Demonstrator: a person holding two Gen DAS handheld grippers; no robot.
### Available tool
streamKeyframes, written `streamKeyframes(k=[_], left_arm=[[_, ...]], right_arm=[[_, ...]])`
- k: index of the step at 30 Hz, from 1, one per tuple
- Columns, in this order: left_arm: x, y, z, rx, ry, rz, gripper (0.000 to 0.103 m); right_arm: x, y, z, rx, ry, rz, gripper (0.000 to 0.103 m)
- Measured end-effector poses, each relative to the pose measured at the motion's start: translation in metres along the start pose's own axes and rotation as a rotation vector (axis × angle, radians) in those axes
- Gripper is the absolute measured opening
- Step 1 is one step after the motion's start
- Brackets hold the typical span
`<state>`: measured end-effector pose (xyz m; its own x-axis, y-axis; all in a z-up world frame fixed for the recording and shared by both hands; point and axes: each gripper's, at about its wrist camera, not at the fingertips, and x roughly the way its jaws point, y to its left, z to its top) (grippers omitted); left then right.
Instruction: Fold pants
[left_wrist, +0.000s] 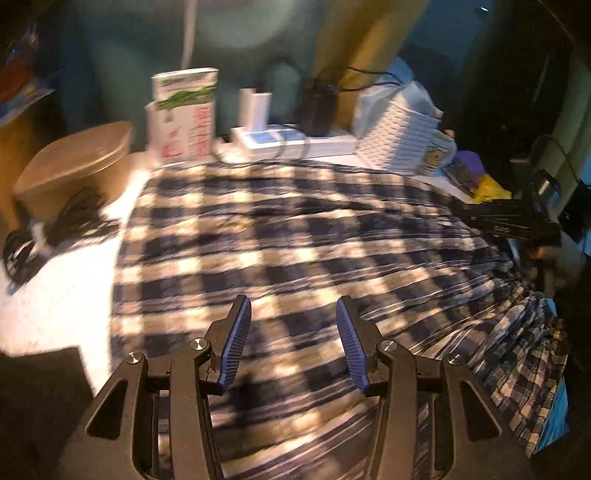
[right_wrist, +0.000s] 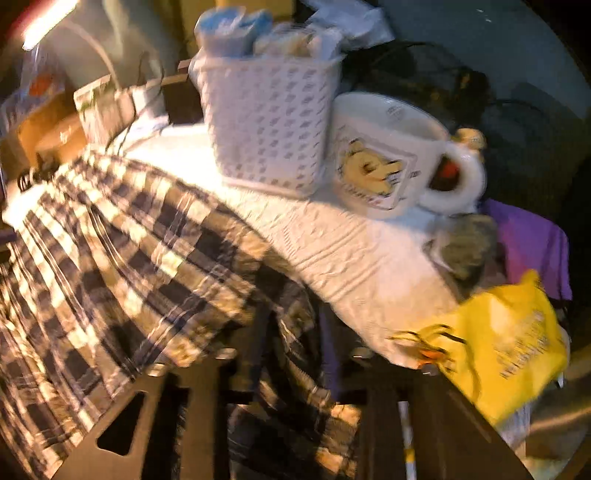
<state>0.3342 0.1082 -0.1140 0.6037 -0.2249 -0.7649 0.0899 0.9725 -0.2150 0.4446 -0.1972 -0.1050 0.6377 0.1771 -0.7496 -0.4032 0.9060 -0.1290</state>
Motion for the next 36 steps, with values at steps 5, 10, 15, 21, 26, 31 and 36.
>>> streamKeyframes(k=[5,10,15,21,26,31,36], left_arm=[[0.027,-0.018,0.013,0.042,0.041,-0.001,0.048],[0.046,-0.028,0.008,0.091,0.101,0.018,0.048],[0.043,-0.025,0.006,0.087,0.111,0.01,0.048],[0.031,-0.014,-0.003,0.055,0.12,0.011,0.048],[0.028,-0.018,-0.009,0.073,0.116,0.024,0.048],[0.024,-0.025,-0.021,0.109,0.094,0.025,0.058],[0.018,-0.029,-0.029,0.123,0.097,0.048,0.058]], right_arm=[[0.001,0.0,0.012,-0.024,-0.032,-0.057,0.007],[0.006,-0.008,0.029,-0.024,-0.062,-0.147,0.005],[0.015,-0.005,0.036,-0.058,-0.043,-0.174,0.005],[-0.021,0.008,0.033,-0.039,-0.084,-0.128,0.008],[-0.047,0.05,0.008,-0.071,-0.105,-0.006,0.09],[-0.033,0.101,-0.023,-0.184,-0.012,0.014,0.088],[-0.037,0.103,-0.041,-0.179,0.035,0.011,0.08]])
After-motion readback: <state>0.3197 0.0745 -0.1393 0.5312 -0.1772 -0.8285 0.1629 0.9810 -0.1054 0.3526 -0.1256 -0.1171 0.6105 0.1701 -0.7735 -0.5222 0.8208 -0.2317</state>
